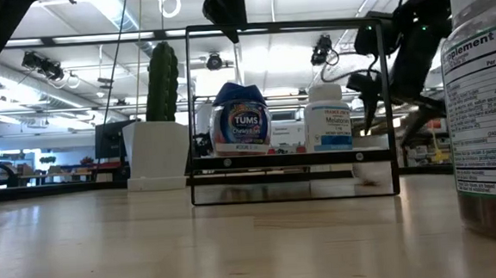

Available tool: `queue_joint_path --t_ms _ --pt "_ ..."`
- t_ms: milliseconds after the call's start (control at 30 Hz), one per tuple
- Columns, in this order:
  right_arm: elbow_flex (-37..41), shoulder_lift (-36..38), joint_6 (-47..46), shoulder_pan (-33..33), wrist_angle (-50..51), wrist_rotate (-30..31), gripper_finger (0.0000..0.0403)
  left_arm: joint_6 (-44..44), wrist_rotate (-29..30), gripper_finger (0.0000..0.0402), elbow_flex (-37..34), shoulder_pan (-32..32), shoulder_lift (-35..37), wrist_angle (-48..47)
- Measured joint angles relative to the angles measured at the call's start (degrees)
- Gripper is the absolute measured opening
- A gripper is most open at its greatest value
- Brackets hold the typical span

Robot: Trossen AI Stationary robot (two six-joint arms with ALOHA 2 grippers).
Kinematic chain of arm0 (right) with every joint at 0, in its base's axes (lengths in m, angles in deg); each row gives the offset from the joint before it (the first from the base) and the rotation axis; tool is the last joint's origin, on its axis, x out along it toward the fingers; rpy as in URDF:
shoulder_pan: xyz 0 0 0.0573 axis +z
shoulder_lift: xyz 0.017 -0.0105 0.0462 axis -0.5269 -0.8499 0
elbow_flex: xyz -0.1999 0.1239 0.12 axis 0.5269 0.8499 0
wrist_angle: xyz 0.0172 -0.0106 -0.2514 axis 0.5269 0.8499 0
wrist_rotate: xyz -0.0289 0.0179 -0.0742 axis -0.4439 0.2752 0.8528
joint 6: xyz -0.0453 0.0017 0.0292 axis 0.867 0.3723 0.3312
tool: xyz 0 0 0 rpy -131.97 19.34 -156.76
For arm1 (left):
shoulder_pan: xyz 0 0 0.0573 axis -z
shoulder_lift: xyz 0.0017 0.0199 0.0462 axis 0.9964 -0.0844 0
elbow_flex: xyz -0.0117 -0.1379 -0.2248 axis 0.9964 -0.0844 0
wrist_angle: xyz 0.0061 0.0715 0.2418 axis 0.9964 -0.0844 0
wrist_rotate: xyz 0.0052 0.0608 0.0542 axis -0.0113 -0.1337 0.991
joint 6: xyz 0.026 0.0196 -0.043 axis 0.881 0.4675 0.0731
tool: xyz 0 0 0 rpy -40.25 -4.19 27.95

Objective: Pick and place medicine bottles onto shelf by color
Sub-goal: Put the white medicine bottle on the shelf

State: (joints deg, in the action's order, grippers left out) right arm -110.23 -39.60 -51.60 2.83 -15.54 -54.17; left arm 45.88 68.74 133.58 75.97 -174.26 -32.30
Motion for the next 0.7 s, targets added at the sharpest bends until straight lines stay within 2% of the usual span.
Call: queue_joint_path --t_ms 100,267,500,700 --pt "0.6 -0.6 -2.2 0.8 -0.5 0.3 0.0299 -0.6 0.0 0.0352 0.0 0.0 0.0 0.6" --pt "0.9 -3.7 -0.6 1.0 -3.0 -0.6 0.0299 -1.5 0.0 0.0352 0.0 0.0 0.0 1.7" --pt "0.9 -10.8 6.9 1.9 -12.4 -5.6 0.0299 -1.6 0.0 0.0352 0.0 0.0 0.0 1.5" --pt "0.3 -14.1 15.3 2.5 -10.4 -7.0 0.0299 -3.0 0.0 0.0352 0.0 0.0 0.0 -0.3"
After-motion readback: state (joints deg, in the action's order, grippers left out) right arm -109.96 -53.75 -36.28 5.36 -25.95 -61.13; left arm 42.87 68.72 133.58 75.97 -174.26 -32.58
